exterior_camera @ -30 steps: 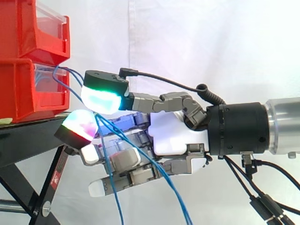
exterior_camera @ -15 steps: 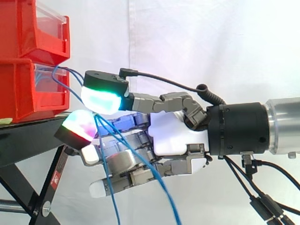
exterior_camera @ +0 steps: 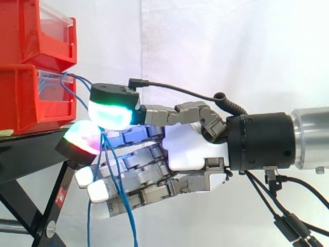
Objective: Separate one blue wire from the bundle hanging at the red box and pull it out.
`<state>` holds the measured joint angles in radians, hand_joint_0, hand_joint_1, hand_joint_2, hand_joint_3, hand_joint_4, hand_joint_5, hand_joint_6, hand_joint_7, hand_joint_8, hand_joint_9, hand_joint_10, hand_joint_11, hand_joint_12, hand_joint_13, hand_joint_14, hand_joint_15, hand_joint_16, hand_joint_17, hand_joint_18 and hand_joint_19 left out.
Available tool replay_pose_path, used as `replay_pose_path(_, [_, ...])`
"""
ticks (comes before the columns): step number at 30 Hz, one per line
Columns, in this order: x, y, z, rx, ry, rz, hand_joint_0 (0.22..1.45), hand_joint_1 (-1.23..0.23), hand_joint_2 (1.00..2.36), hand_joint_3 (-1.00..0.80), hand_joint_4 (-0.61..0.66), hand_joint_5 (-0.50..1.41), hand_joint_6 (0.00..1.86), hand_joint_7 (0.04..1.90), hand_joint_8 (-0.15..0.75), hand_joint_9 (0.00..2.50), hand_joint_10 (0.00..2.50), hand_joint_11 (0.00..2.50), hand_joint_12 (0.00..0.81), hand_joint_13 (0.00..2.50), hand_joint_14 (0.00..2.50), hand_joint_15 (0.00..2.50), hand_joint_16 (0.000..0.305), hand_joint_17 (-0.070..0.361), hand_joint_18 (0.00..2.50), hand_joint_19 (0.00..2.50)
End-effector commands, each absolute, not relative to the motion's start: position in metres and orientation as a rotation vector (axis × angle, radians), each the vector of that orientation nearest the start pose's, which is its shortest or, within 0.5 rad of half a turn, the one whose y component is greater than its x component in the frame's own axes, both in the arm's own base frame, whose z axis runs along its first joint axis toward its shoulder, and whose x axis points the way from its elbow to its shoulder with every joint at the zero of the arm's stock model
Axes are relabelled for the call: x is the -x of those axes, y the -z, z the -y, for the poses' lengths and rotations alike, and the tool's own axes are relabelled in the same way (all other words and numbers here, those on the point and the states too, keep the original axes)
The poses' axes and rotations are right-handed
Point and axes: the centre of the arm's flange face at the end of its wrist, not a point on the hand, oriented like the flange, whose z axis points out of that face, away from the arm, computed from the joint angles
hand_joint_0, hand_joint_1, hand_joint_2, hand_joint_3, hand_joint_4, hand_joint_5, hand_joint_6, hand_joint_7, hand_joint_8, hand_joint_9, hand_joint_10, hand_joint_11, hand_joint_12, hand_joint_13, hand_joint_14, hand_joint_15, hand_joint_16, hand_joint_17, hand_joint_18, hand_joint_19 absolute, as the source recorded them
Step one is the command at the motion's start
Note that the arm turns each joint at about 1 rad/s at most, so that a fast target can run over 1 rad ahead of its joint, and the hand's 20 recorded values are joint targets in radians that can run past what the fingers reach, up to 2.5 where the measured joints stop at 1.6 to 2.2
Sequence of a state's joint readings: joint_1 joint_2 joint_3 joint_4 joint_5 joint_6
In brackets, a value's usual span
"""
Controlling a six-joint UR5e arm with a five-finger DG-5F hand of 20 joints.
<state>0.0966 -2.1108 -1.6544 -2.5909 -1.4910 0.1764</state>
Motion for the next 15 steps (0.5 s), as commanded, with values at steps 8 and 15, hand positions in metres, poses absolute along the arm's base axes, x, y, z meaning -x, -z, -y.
replay_pose_path(8, [-0.6398, -0.1918, 0.0799, -1.383, -1.307, -1.185, 0.64, -0.57, 1.02, -0.28, 0.24, -0.18, 0.75, 1.07, 0.300, 0.60, 0.02, 0.64, 0.382, 0.44, 0.01, 0.26, 0.045, 0.101, 0.28, 0.36])
replay_pose_path(15, [-0.6398, -0.1918, 0.0799, -1.384, -1.308, -1.184, 0.63, -0.57, 1.02, -0.26, 0.22, -0.17, 0.75, 1.09, 0.281, 0.48, 0.01, 0.56, 0.385, 0.40, 0.01, 0.27, 0.047, 0.106, 0.26, 0.41])
